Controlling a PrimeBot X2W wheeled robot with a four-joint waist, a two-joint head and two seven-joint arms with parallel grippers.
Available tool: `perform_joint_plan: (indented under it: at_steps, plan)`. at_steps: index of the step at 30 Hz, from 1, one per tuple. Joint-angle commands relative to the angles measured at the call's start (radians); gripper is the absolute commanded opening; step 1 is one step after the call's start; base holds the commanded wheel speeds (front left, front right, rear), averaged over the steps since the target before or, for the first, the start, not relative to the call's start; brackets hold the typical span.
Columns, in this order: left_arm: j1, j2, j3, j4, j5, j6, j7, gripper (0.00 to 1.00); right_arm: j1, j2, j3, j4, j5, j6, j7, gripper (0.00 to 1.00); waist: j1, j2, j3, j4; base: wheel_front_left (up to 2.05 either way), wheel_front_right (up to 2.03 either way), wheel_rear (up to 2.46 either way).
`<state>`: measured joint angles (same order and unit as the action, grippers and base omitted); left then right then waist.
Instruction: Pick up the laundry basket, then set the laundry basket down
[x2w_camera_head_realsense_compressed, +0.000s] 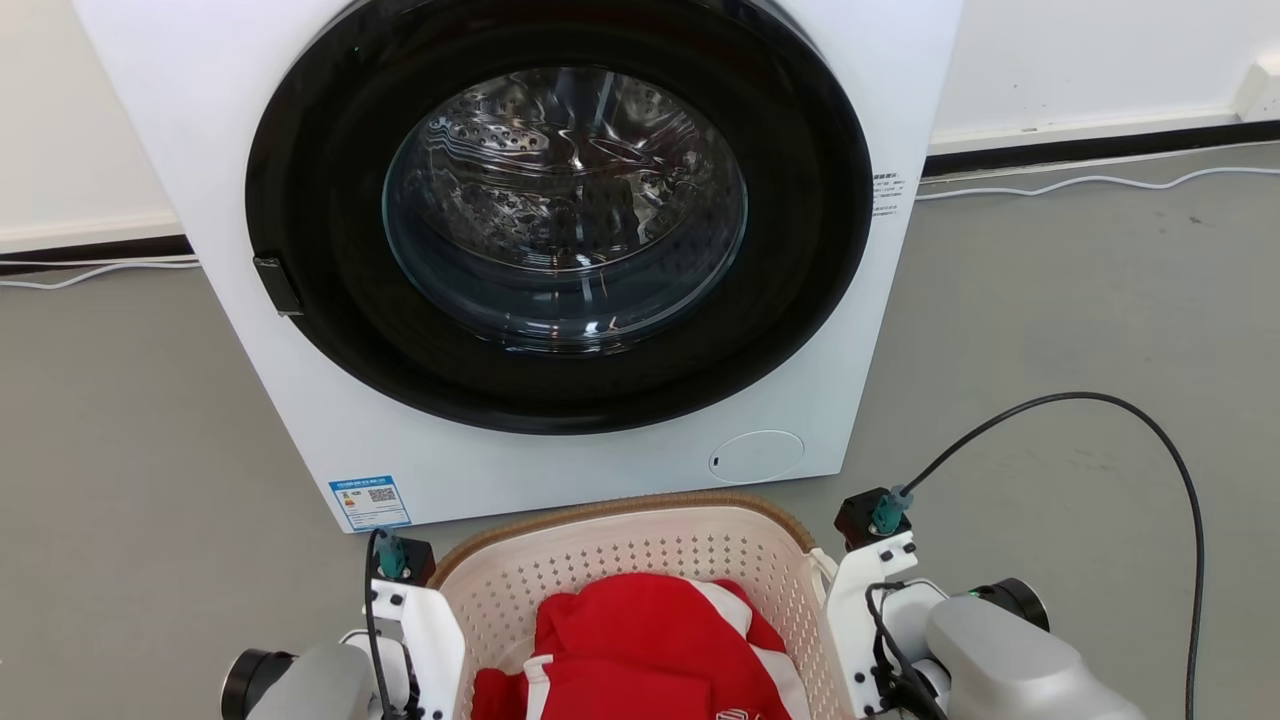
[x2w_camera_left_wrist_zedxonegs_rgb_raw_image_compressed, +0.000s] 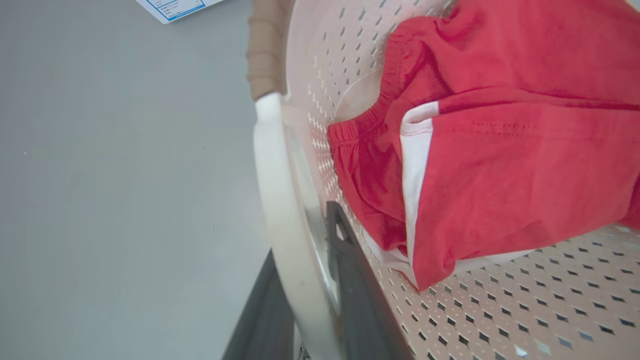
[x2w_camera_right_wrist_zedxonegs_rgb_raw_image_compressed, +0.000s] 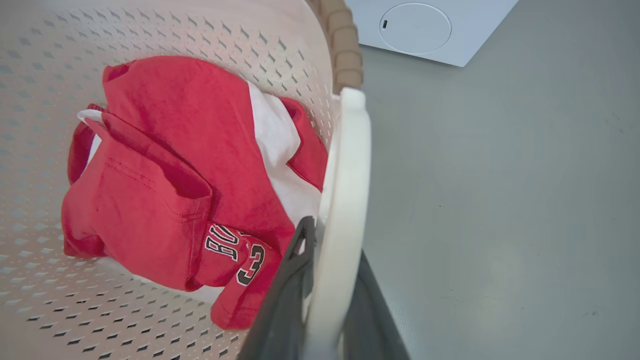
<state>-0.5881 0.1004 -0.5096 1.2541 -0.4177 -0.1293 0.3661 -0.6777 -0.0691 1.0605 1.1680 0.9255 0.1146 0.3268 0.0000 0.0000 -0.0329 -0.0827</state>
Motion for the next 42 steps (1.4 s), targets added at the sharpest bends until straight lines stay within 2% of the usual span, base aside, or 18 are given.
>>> perform_joint_plan:
  at_steps: [1, 24, 29, 37, 42]
  plan:
    - [-0.022, 0.034, 0.005, -0.027, 0.001, -0.001, -0.001, 0.0, -0.022, 0.019, 0.017, -0.024, 0.002, 0.016, -0.006, 0.0, 0.0, 0.0, 0.0, 0.001, 0.0, 0.0, 0.0]
    - [-0.067, 0.054, -0.06, -0.01, -0.071, -0.001, -0.013, 0.0, -0.062, 0.019, 0.107, -0.024, 0.076, 0.016, -0.045, 0.0, 0.0, 0.0, 0.035, 0.012, 0.0, 0.0, 0.0]
    - [-0.111, 0.053, -0.067, -0.008, -0.067, 0.006, -0.035, 0.0, -0.092, 0.016, 0.122, -0.027, 0.077, 0.016, -0.101, 0.0, 0.0, 0.0, 0.11, 0.016, 0.0, 0.0, 0.0]
    - [-0.211, 0.068, -0.081, -0.018, -0.042, 0.061, -0.124, 0.0, -0.17, 0.013, 0.119, -0.006, 0.077, 0.016, -0.239, 0.0, 0.0, 0.0, 0.301, 0.023, 0.0, 0.0, 0.0]
    - [-0.258, 0.068, -0.085, -0.018, -0.036, 0.07, -0.157, 0.0, -0.209, 0.014, 0.12, 0.02, 0.067, 0.016, -0.311, 0.0, 0.0, 0.0, 0.394, 0.029, 0.0, 0.0, 0.0]
